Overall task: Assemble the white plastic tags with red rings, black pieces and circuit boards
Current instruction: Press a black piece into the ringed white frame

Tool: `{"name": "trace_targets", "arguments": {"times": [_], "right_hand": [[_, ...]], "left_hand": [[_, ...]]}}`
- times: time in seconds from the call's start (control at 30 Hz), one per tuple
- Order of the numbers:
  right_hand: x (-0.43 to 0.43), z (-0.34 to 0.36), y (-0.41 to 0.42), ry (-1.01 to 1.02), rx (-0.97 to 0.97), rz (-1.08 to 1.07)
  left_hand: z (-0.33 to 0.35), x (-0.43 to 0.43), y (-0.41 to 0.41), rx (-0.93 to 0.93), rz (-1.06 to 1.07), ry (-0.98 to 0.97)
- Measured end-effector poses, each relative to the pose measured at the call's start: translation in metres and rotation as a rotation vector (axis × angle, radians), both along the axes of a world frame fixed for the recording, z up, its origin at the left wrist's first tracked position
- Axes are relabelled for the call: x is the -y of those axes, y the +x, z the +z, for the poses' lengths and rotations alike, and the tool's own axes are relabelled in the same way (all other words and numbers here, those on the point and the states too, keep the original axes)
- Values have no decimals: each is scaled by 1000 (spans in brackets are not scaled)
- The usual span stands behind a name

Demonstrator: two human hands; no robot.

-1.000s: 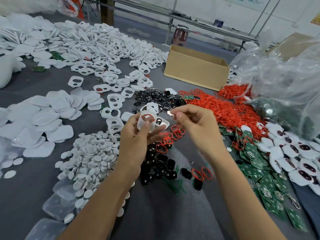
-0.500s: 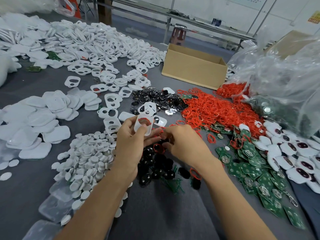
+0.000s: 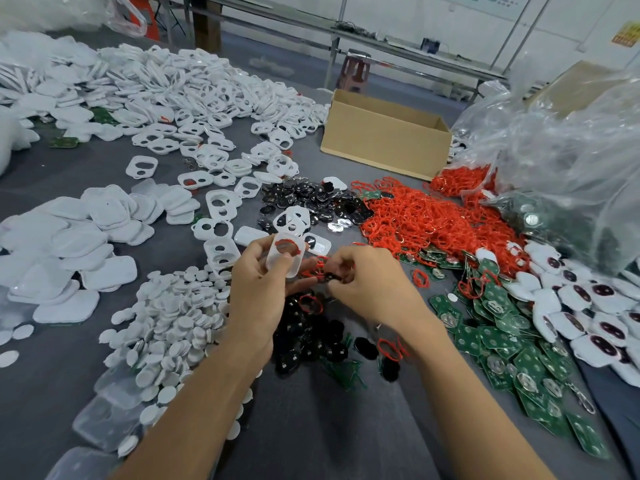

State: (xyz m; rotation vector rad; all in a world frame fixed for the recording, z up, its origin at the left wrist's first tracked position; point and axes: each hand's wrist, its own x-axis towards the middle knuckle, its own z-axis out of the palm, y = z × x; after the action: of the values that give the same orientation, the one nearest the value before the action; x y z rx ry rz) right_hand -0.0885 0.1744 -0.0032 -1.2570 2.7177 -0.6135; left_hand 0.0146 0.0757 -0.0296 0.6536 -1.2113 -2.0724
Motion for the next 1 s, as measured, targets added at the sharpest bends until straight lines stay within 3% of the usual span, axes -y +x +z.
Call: {"name": "trace_targets", "arguments": {"times": [0.33,0.47,0.67,1.0], "right_hand": [[1,19,9,-526,238,57],[9,11,19,-559,296,68],[12,8,24,-597,137,0],[11,6,23,-657,105,-57]], "left_hand": [[-4,-2,0,55,-40,-48],[-4,-5,0,60,-96,-65],[-2,-5,0,21,-137,-27],[-4,-6,-1,-4,-165,-76]]}}
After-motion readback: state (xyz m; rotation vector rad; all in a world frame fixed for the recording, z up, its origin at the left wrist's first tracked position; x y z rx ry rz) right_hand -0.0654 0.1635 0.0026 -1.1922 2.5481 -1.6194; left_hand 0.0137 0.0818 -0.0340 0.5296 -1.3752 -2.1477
